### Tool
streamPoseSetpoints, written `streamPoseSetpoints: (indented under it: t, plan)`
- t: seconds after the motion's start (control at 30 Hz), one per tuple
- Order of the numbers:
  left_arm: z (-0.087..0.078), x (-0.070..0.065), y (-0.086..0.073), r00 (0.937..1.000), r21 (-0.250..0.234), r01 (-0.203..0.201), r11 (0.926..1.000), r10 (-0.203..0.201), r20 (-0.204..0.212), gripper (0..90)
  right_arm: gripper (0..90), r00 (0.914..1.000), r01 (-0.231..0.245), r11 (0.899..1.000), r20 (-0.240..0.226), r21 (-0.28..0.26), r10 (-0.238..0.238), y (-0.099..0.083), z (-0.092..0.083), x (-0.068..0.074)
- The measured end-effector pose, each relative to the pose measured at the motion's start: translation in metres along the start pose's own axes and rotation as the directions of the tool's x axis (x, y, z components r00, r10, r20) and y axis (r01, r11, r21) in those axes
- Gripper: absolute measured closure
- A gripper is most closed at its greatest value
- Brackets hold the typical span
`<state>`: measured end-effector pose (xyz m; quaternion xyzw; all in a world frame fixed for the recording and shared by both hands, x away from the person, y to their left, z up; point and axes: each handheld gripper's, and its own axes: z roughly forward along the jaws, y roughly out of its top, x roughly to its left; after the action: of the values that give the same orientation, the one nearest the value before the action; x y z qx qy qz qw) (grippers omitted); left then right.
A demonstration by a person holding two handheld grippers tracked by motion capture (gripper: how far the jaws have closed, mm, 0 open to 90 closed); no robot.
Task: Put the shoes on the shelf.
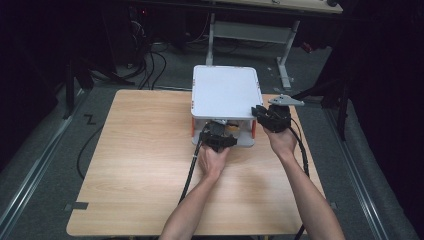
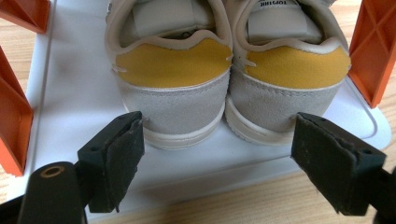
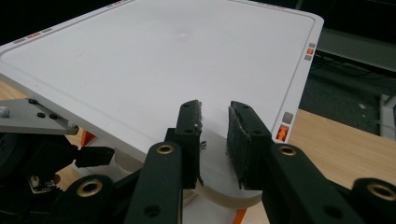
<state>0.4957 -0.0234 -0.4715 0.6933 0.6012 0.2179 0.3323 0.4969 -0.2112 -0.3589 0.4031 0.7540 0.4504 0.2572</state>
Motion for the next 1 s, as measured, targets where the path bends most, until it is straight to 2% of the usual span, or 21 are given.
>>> streamPoseSetpoints:
  t: [0.07,0.13,0.2,0.27,0.3,0.37,0.43,0.47,0.5,0.57,0.67,0.7,0.8,0.87,1.0]
  plan:
    - [-0.001,0.0,0.0,1.0,0.008,-0.007,0.9999,0.007,0.004,17.5,74.1,1.0,0.002,1.0,0.003,0.006,-0.003,0.001,0.0,0.0]
    - [-0.001,0.003,-0.002,0.9992,0.008,-0.038,0.9993,0.037,0.01,19.3,74.1,1.0,0.001,1.0,0.004,0.003,-0.001,0.0,0.0,0.0]
    - [-0.001,0.005,-0.002,0.9991,0.008,-0.041,0.9991,0.041,0.003,20.7,74.1,1.0,0.002,1.0,0.004,0.003,-0.002,0.0,0.0,0.0]
    - [-0.001,0.009,-0.002,0.9995,0.02,-0.032,0.9993,0.032,0.004,22.4,74.1,1.0,0.003,1.0,0.004,0.005,-0.003,0.0,0.0,0.0]
    - [-0.003,0.009,-0.003,0.9998,0.023,-0.007,0.9997,0.008,-0.019,22.5,74.0,1.0,0.002,1.0,0.0,0.006,-0.002,0.001,0.0,0.0]
    - [-0.004,0.009,-0.005,0.9998,0.014,-0.011,0.9998,0.011,-0.018,22.8,74.0,1.0,0.002,1.0,-0.003,0.006,-0.002,0.001,0.0,0.0]
    - [-0.007,0.011,-0.007,0.9997,0.015,-0.022,0.9996,0.022,-0.007,23.3,73.9,1.0,0.002,1.0,-0.001,0.004,-0.002,0.001,0.0,0.0]
    - [-0.008,0.013,-0.008,0.9993,0.016,-0.036,0.9992,0.036,0.012,23.7,73.8,1.0,0.001,1.0,0.001,0.006,-0.001,0.001,0.0,0.0]
    - [-0.011,0.014,-0.009,0.9995,0.008,-0.029,0.9995,0.029,0.012,23.8,73.7,1.0,0.003,1.0,0.002,0.007,-0.003,0.001,0.0,0.0]
    - [-0.017,0.019,-0.01,0.9982,0.003,-0.055,0.9985,0.055,0.022,24.4,72.7,1.0,-0.002,1.0,0.001,0.006,0.002,0.001,0.0,0.0]
    - [-0.027,0.024,-0.014,0.9955,-0.001,-0.086,0.9963,0.086,0.041,26.0,67.6,0.9999,-0.014,1.0,0.001,0.003,0.014,0.001,0.0,-0.002]
    - [-0.03,0.026,-0.015,0.9954,-0.006,-0.084,0.9964,0.084,0.045,26.3,65.8,0.9997,-0.023,1.0,-0.002,0.005,0.023,0.001,-0.001,-0.003]
    - [-0.041,0.032,-0.018,0.992,-0.022,-0.102,0.9945,0.104,0.072,28.0,61.9,0.999,-0.042,0.999,-0.015,0.012,0.042,0.001,-0.003,-0.005]
    - [-0.049,0.037,-0.017,0.9855,-0.036,-0.12,0.9921,0.124,0.117,30.4,60.3,0.9972,-0.068,0.998,-0.03,0.016,0.069,0.001,-0.005,-0.006]
    - [-0.066,0.045,-0.016,0.9737,-0.06,-0.153,0.9864,0.161,0.162,31.8,59.4,0.9946,-0.095,0.995,-0.043,0.007,0.095,0.001,-0.016,-0.008]
